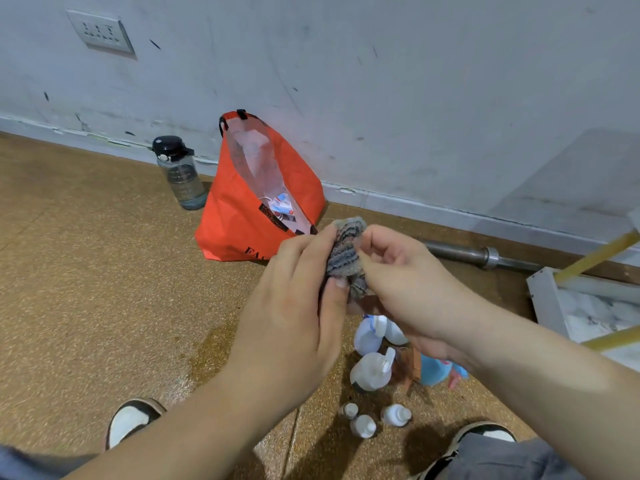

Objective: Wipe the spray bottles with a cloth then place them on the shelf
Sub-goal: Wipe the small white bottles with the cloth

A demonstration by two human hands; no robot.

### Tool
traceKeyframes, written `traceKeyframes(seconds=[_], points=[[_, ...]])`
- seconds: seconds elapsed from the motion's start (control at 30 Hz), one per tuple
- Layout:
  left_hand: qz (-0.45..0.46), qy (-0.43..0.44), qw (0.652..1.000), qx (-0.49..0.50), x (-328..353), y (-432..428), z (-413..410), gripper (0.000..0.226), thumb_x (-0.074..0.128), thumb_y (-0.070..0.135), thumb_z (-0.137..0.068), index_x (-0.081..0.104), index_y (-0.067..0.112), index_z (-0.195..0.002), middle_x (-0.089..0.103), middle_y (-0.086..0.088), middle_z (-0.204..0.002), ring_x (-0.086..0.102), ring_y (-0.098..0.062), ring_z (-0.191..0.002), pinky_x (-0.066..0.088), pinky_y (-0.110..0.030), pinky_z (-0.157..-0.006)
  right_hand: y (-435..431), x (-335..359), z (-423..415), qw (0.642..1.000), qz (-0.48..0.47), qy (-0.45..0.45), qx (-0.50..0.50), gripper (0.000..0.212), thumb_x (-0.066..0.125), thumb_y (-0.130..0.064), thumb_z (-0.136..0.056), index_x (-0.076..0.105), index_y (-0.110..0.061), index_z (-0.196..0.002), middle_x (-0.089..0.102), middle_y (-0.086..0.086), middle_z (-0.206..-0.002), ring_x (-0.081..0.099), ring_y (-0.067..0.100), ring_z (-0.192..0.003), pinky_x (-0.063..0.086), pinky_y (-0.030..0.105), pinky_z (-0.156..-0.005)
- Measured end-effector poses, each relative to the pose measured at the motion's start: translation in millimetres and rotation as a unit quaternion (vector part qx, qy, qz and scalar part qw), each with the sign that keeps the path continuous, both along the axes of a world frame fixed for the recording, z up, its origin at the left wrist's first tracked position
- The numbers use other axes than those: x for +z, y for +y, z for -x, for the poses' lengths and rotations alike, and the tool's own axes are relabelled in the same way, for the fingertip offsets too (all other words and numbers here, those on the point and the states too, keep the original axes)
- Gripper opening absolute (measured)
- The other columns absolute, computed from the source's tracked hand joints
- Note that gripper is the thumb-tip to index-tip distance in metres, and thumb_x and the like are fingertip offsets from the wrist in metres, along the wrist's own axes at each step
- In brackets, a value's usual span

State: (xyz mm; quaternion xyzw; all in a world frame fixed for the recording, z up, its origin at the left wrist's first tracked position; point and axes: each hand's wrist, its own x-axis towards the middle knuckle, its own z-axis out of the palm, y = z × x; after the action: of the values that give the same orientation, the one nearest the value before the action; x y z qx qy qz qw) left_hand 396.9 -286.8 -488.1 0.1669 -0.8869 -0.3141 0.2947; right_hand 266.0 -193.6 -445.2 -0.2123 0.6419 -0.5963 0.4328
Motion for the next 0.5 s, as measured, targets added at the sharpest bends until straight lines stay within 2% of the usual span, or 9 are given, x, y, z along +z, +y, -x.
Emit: traceKeyframes(seconds=[0.07,0.13,0.2,0.27,0.33,0.4,0.43,0.5], points=[[-0.030,0.012,0.999,-0.004,0,-1,0,0.049,0.046,0.025,-0.105,0.045,0.016,-0.153,0.054,0.002,-0.131,0.056,-0.015,-0.123,0.048,-0.033,-0.102,1,-1,1,1.000,0.013,0.017,-0.001,0.012,0.054,-0.005,-0.106,0.062,0.003,-0.110,0.072,0.020,-0.092,0.068,0.021,-0.081,0.065,0.040,-0.071],[-0.061,0.021,0.998,-0.022,-1,-4,1,0.048,0.050,0.019,-0.104,0.046,0.019,-0.152,0.054,0.004,-0.130,0.054,-0.008,-0.124,0.044,-0.024,-0.104,2,0,1,0.998,0.031,0.055,-0.009,0.016,0.052,-0.002,-0.106,0.064,0.004,-0.114,0.071,0.025,-0.097,0.066,0.022,-0.085,0.063,0.040,-0.079],[-0.100,0.022,0.995,-0.019,-2,-5,2,0.044,0.048,0.019,-0.104,0.050,0.020,-0.148,0.055,0.005,-0.128,0.053,-0.003,-0.123,0.039,-0.014,-0.102,2,-1,-1,0.997,0.042,0.071,-0.010,0.014,0.052,-0.001,-0.105,0.066,0.001,-0.108,0.072,0.011,-0.088,0.066,0.014,-0.081,0.062,0.033,-0.078],[-0.158,0.018,0.987,-0.011,2,-3,4,0.035,0.044,0.022,-0.104,0.058,0.024,-0.136,0.060,0.007,-0.119,0.056,-0.003,-0.113,0.040,-0.011,-0.093,3,-3,-2,0.996,0.041,0.073,-0.012,0.014,0.051,0.001,-0.105,0.064,-0.003,-0.098,0.069,-0.007,-0.073,0.063,0.002,-0.066,0.059,0.020,-0.063],[-0.250,0.019,0.968,-0.003,9,-4,8,0.025,0.042,0.020,-0.106,0.065,0.030,-0.107,0.064,0.011,-0.095,0.056,-0.003,-0.087,0.042,-0.016,-0.076,3,-4,-2,0.996,0.037,0.075,-0.008,0.013,0.053,0.000,-0.104,0.061,-0.004,-0.095,0.064,-0.010,-0.068,0.060,0.000,-0.062,0.057,0.018,-0.058],[-0.346,-0.002,0.937,0.043,10,-13,12,0.033,0.043,0.017,-0.105,0.062,0.029,-0.081,0.058,0.013,-0.072,0.049,-0.009,-0.069,0.040,-0.026,-0.064,3,-5,-3,0.995,0.027,0.093,0.010,0.011,0.056,-0.003,-0.103,0.063,-0.001,-0.095,0.065,-0.001,-0.078,0.063,0.006,-0.071,0.062,0.026,-0.067],[-0.390,-0.022,0.919,0.063,8,-19,13,0.032,0.044,0.018,-0.104,0.064,0.026,-0.080,0.060,0.010,-0.069,0.053,-0.015,-0.068,0.041,-0.031,-0.065,3,-5,-3,0.995,0.023,0.100,0.017,0.011,0.057,-0.004,-0.103,0.064,0.000,-0.096,0.065,0.003,-0.083,0.064,0.009,-0.075,0.063,0.027,-0.070],[-0.478,-0.061,0.873,0.071,1,-27,13,0.029,0.043,0.026,-0.103,0.070,0.017,-0.095,0.075,-0.008,-0.084,0.069,-0.033,-0.079,0.051,-0.038,-0.073,3,-5,-4,0.993,0.009,0.117,0.029,0.012,0.057,-0.007,-0.104,0.067,-0.005,-0.097,0.067,0.008,-0.089,0.065,0.014,-0.077,0.061,0.027,-0.071]])
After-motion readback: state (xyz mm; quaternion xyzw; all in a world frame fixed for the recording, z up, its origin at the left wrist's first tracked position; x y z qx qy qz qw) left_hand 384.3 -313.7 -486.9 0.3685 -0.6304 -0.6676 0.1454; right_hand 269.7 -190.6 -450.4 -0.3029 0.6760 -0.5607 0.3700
